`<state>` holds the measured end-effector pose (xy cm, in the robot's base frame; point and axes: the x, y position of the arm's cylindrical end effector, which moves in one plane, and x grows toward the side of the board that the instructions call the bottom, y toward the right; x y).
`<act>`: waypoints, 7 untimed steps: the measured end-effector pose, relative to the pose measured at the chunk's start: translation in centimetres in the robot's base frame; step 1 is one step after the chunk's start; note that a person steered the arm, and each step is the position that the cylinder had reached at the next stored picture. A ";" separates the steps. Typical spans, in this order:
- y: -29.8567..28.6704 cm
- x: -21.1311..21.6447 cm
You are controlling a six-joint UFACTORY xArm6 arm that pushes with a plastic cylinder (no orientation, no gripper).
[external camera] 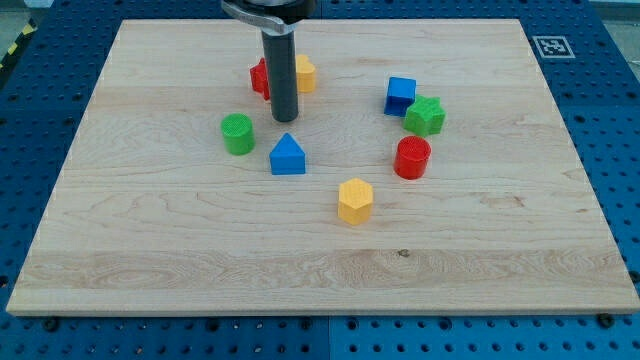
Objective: Slide red circle to the yellow heart
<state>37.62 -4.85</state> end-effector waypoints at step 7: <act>11.1 6.9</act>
<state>44.50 6.22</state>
